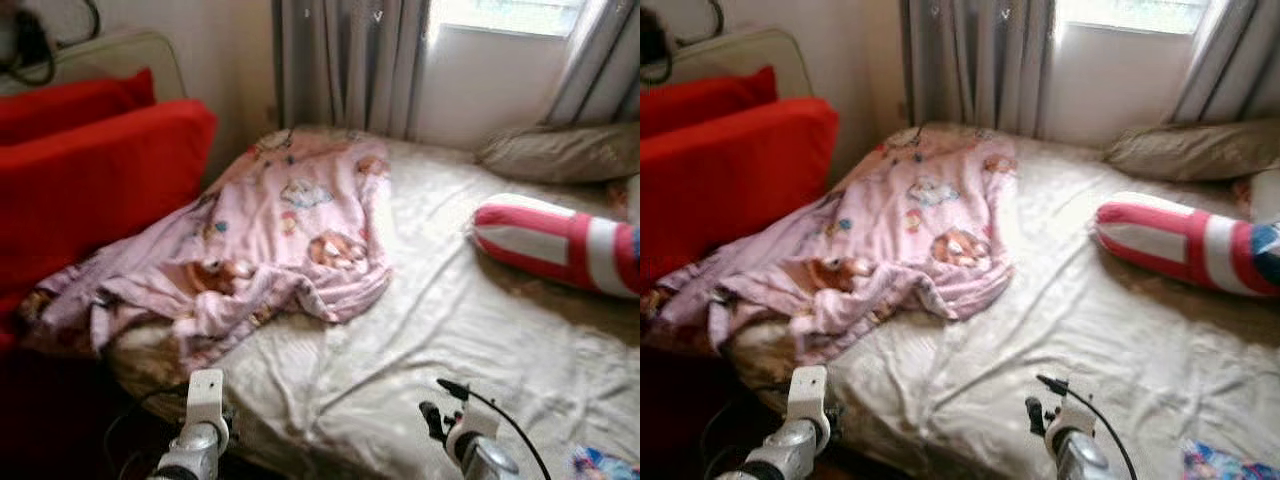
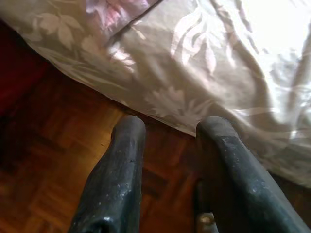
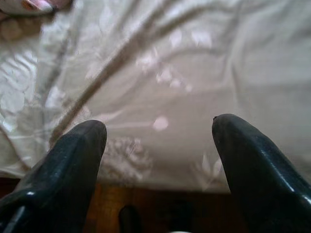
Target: Clean up the room
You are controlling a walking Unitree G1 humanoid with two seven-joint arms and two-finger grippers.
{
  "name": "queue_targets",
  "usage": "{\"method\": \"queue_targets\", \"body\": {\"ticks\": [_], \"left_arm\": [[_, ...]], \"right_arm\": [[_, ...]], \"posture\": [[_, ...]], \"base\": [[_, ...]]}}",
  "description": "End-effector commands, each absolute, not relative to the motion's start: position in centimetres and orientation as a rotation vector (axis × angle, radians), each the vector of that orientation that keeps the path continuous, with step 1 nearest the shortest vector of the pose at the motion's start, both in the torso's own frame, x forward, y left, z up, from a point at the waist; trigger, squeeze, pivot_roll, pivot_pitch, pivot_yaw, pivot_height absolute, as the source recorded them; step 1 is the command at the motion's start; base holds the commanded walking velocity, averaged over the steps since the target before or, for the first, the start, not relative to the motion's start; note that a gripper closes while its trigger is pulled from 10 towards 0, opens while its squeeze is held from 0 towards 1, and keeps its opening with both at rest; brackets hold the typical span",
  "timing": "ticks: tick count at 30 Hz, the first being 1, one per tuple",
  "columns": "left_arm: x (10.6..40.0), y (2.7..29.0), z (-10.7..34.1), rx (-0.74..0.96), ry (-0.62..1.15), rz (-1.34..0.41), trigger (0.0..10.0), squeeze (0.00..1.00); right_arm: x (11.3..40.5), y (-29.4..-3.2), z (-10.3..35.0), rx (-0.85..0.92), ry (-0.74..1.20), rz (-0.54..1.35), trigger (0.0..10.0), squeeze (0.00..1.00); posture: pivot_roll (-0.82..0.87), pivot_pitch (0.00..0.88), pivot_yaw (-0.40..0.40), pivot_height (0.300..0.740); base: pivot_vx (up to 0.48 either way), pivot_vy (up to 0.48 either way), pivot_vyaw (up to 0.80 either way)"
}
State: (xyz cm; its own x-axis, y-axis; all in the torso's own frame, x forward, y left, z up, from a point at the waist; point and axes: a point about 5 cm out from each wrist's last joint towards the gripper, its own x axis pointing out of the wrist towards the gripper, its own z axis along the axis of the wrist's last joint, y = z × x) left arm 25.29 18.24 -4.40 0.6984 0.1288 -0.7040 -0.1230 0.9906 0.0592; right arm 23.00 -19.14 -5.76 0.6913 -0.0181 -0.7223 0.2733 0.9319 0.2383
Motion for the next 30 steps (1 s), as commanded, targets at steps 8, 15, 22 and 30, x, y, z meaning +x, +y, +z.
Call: {"method": "queue_targets", "body": {"ticks": [8, 15, 22, 30], "left_arm": [[25.27, 17.62, -4.49, 0.018, 0.788, 0.111, 10.0, 0.0], [25.12, 17.65, -4.59, 0.02, 0.792, 0.11, 10.0, 0.0], [24.97, 17.7, -4.69, 0.019, 0.795, 0.109, 10.0, 0.0], [24.95, 17.68, -4.7, 0.021, 0.795, 0.108, 10.0, 0.0]], "right_arm": [[22.47, -19.86, -6.0, 0.35, 0.804, -0.202, 10.0, 0.0], [22.37, -19.86, -6.06, 0.355, 0.804, -0.21, 10.0, 0.0], [22.31, -19.84, -6.1, 0.362, 0.803, -0.211, 10.0, 0.0], [22.29, -19.87, -6.1, 0.37, 0.799, -0.218, 10.0, 0.0]], "posture": [[0.07, 0.0, -0.012, 0.74], [0.07, 0.0, -0.01, 0.74], [0.07, 0.0, -0.01, 0.74], [0.07, 0.0, -0.012, 0.74]], "base": [[0.0, 0.48, 0.0], [0.0, 0.48, 0.0], [0.0, 0.48, 0.0], [0.0, 0.443, 0.0]]}}
